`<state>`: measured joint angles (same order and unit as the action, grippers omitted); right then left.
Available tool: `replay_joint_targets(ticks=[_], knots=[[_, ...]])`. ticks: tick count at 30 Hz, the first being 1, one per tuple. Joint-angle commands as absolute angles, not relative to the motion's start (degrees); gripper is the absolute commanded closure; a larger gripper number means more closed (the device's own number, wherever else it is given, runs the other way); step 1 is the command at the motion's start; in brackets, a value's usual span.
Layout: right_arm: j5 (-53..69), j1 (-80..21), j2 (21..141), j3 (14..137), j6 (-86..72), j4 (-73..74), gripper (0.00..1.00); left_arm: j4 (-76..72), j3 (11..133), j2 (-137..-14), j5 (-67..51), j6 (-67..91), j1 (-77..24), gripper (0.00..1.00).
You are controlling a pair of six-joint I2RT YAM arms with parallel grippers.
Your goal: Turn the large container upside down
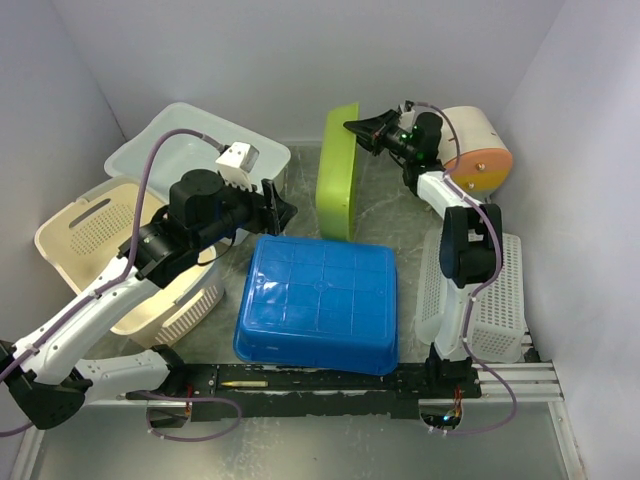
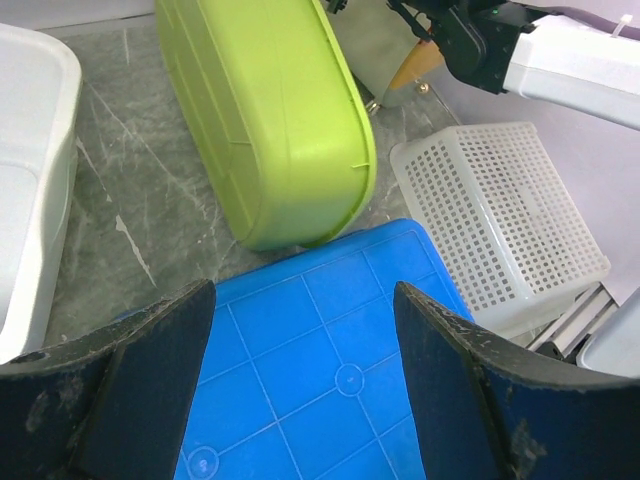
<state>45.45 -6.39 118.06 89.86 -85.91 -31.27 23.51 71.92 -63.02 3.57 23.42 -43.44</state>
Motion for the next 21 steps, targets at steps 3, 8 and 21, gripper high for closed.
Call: replay_joint_targets(ticks=[3,8,21], knots=[[37.97,-9.54,119.52,90.34,-97.53,-51.03,1.00,23.32,71.92,-62.07,2.03,24.78,-43.33,0.17],[31.99,-10.91,121.55,93.61,-101.64,-56.57,1.00,23.96,71.52,-61.22,3.60,24.83,-43.33,0.17],[29.49,-7.68,120.06,69.50,-99.99,-68.06,1.00,23.72,69.98,-60.76,3.33,24.70,-43.33,0.17]])
